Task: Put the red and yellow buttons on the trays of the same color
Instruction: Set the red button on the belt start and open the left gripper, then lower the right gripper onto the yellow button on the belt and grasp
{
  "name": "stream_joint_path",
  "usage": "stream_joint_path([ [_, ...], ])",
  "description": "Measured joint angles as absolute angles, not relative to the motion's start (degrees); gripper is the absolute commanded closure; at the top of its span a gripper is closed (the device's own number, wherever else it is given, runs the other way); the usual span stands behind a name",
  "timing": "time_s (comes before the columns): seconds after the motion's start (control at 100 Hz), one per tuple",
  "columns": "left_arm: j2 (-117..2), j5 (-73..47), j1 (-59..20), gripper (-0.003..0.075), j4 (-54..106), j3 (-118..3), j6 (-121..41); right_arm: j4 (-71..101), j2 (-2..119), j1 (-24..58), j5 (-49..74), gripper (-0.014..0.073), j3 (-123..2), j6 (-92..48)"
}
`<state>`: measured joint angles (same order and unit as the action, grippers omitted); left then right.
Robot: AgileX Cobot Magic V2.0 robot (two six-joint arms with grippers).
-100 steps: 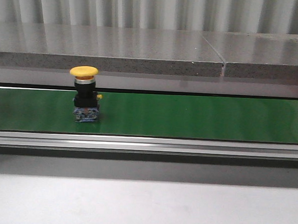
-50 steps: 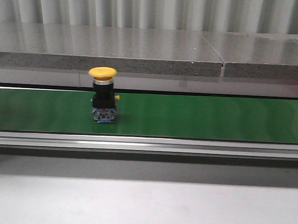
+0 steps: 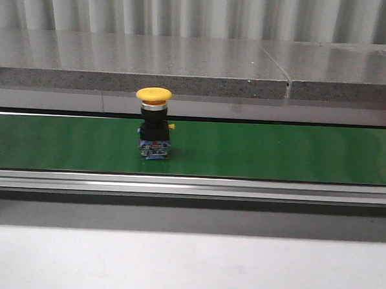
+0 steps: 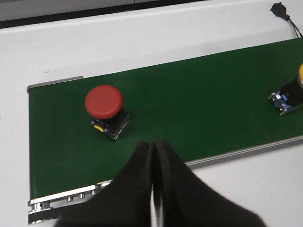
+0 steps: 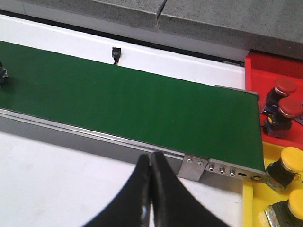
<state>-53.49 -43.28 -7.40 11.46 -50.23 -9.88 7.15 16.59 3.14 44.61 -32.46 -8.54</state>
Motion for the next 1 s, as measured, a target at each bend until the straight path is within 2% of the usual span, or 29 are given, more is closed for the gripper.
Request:
stream_joint_path([
  [0.44, -30.9, -43.1, -7.4, 0.0740, 12.1, -36.8, -9.9, 7.2, 17.1, 3.2, 43.3, 0.0660, -32.5, -8.5],
  [0.76, -26.9, -42.5, -7.4, 0.0740, 12.1, -36.1, -9.9, 7.1, 29.3, 9.0, 44.1, 0.0655, -39.4, -8.5],
  [0.83, -26.9, -42.5, -7.4, 0.0740, 12.1, -36.1, -9.9, 7.1, 33.4, 9.9, 44.1, 0.0616, -41.8, -8.5],
  [0.9, -26.9, -42.5, -7.4, 0.0740, 12.1, -36.1, -9.9, 7.1, 38.0, 10.0, 44.1, 0.0533, -44.3, -8.5],
  [1.0, -26.9, -42.4, -7.4, 0.0740, 12.1, -36.1, -9.9, 7.1, 44.7, 10.0, 44.5, 0.0323, -48.1, -8.6],
])
